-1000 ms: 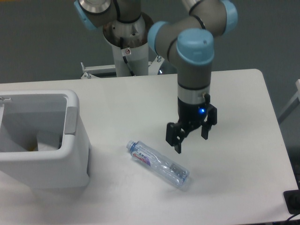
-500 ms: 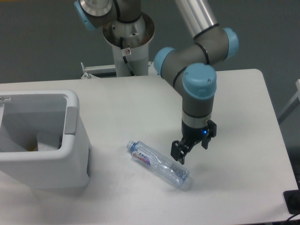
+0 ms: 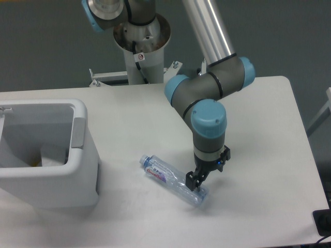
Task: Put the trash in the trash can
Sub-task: 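Rotate the gripper along the bottle and close on its body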
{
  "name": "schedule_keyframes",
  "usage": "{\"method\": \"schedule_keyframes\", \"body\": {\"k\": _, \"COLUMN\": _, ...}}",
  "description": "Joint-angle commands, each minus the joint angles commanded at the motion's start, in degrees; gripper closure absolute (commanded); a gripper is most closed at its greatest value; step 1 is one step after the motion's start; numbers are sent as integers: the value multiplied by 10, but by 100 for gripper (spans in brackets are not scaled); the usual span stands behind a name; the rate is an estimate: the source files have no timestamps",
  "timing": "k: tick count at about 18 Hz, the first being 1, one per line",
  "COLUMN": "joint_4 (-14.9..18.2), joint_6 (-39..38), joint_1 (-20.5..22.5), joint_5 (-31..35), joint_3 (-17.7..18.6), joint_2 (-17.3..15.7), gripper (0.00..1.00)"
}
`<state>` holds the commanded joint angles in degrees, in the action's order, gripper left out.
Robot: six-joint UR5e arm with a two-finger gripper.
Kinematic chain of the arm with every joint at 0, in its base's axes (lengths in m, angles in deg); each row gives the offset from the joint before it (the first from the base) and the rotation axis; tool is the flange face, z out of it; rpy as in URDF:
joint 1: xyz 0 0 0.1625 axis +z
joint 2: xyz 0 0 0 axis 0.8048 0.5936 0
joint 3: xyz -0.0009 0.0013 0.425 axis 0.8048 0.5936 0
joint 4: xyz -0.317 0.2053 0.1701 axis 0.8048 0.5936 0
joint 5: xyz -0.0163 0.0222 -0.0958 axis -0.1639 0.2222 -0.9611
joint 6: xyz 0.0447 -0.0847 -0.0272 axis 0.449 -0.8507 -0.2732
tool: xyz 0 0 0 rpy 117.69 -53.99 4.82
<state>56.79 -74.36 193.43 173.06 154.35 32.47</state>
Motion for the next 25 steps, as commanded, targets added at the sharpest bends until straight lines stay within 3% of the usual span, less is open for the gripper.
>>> {"method": "schedule_keyframes", "body": {"k": 13, "joint_4": -10, "joint_6": 1, "joint_1": -14, "joint_5": 6, "joint_3": -7, "joint_2": 43, "gripper": 0}}
{"method": "schedule_keyframes", "body": {"k": 15, "joint_4": -10, "joint_6": 1, "joint_1": -19, "joint_5": 6, "joint_3": -7, "joint_2": 43, "gripper": 20}}
{"method": "schedule_keyframes", "body": {"k": 17, "joint_4": -10, "joint_6": 1, "joint_1": -19, "joint_5": 5, "joint_3": -8, "joint_2": 41, "gripper": 32}}
{"method": "schedule_keyframes", "body": {"k": 21, "joint_4": -9, "joint_6": 1, "joint_1": -19, "joint_5": 5, "joint_3": -10, "joint_2": 41, "gripper": 42}}
{"method": "schedule_keyframes", "body": {"k": 25, "joint_4": -10, "joint_6": 2, "joint_1": -19, "joint_5": 5, "joint_3": -11, "joint_2": 38, "gripper": 43}}
